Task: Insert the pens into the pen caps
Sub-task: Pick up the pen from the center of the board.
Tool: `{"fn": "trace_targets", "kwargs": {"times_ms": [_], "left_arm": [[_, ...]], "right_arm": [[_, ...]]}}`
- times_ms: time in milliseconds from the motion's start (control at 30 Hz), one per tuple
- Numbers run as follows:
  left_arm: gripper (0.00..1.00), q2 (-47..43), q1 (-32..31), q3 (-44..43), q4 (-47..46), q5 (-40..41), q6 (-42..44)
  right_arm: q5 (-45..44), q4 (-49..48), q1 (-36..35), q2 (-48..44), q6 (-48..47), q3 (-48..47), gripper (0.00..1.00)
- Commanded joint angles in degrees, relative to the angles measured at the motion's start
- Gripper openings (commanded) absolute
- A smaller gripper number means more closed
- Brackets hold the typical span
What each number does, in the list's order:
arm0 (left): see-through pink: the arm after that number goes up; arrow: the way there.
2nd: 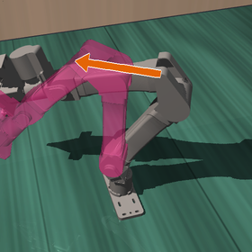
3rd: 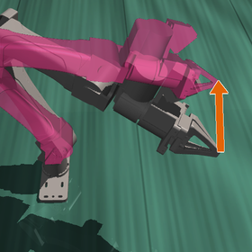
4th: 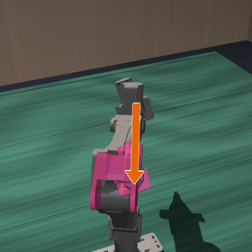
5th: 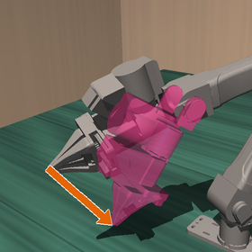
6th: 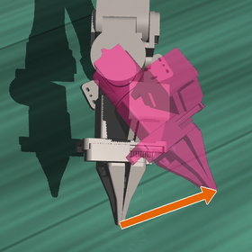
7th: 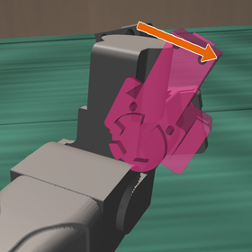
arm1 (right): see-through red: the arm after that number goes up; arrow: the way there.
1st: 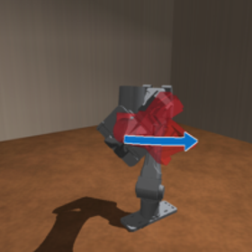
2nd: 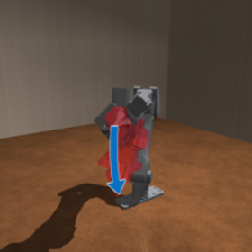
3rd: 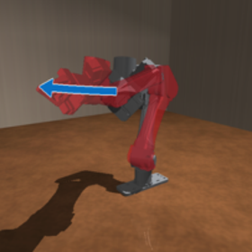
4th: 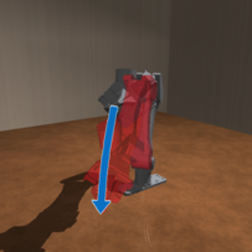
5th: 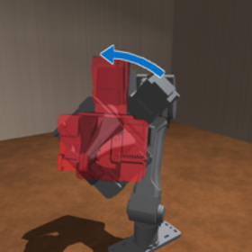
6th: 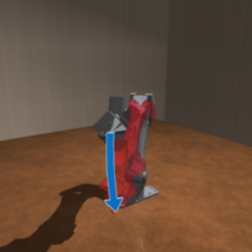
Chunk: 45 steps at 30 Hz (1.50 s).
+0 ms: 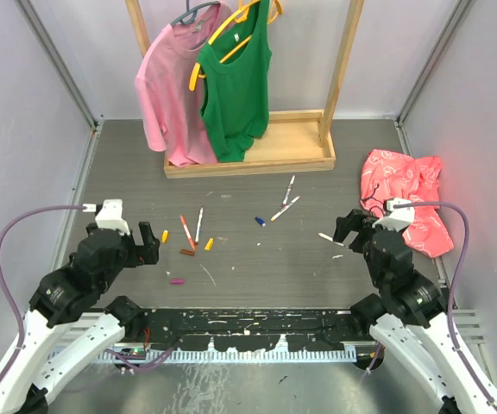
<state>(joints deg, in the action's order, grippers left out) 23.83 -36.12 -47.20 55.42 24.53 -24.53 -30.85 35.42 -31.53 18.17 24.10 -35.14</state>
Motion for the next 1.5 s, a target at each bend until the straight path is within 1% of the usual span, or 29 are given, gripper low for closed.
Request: {"fn": "trace_targets", "kwargs": {"times_ms": [0, 167, 367, 533, 767, 933, 1000, 1100, 1200, 1300, 1367, 1467], "left_arm": [[0.95, 6.0, 3.6, -4.8, 1.2, -3.1, 0.5], [0.96, 13.7, 7.5, -9.1, 3.1, -2.6, 0.9], [0.98, 22.7, 10.5, -13.8, 5.9, -1.3, 0.6], [0.98, 28.3, 11.8, -15.3, 5.7, -2.3, -1.0], [0.99, 34.2, 12.6, -13.9, 2.6, -6.1, -6.4], [0.99, 34.9, 12.7, -11.6, -0.6, -8.2, -8.0], [0.99, 34.4, 12.8, -10.9, -1.4, -8.1, -8.4], [0.98, 32.3, 12.8, -9.6, -3.3, -8.2, -9.2], [0.98, 29.2, 12.9, -7.2, -5.3, -8.2, -10.4], [0.98, 26.7, 12.9, -6.4, -4.9, -6.1, -10.4], [0.98, 25.8, 12.9, -6.6, -3.9, -4.6, -9.1], [0.98, 24.7, 12.9, -7.3, -3.3, -4.0, -5.7]], "right_arm": [[6.3, 0.9, 6.4, 6.8, -0.3, -6.3, 0.95], [10.8, 3.4, 13.6, 16.3, -0.3, -12.3, 0.97], [16.3, 5.0, 18.9, 26.5, -0.9, -17.6, 0.99], [19.1, 5.5, 21.2, 31.7, -1.2, -19.2, 0.99], [26.3, 5.9, 22.3, 35.8, -3.2, -17.2, 0.99], [31.5, 5.3, 22.5, 35.6, -6.1, -14.9, 0.99], [34.2, 4.3, 22.6, 34.9, -6.5, -14.1, 0.98], [35.8, 3.8, 22.6, 35.4, -6.7, -13.9, 0.98], [36.2, 3.9, 22.7, 36.5, -6.5, -13.7, 0.97], [36.4, 3.1, 22.7, 37.6, -4.8, -13.3, 0.96], [35.8, 2.7, 22.6, 38.6, -3.3, -13.1, 0.96], [32.1, 2.2, 22.7, 40.1, 0.3, -13.0, 0.96]]}}
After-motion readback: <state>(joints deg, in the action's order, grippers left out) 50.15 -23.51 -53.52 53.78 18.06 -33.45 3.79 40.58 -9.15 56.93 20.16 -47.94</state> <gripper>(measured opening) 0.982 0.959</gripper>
